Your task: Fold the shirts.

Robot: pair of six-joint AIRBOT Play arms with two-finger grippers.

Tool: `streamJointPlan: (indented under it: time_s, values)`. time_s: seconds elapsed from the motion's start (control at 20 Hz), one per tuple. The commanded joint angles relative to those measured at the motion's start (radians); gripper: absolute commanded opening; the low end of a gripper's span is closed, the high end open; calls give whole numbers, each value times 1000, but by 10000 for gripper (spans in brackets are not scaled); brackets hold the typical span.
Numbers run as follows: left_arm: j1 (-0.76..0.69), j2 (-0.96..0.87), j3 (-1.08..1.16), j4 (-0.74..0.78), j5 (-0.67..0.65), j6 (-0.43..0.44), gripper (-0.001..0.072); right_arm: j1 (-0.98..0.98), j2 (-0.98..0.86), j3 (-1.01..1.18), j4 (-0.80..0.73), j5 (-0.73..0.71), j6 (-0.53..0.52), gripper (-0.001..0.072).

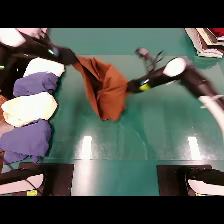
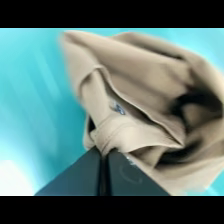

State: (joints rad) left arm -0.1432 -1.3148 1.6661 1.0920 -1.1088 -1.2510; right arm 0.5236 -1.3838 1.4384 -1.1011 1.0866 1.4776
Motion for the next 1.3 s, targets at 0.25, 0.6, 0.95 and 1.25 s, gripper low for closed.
streamJointPlan:
  time_s: [0.25,0.6,0.95,1.25]
  values:
    - [13,351,173,-31,120,107,29,-179,338,293,-213,74,20,14]
    - [13,441,170,-37,68,107,29,-178,406,347,-261,222,-4,14]
    - [13,420,-263,-28,-72,103,29,-16,396,-126,-259,291,32,16]
    - [13,420,-773,51,19,107,29,158,396,-513,-252,132,121,17]
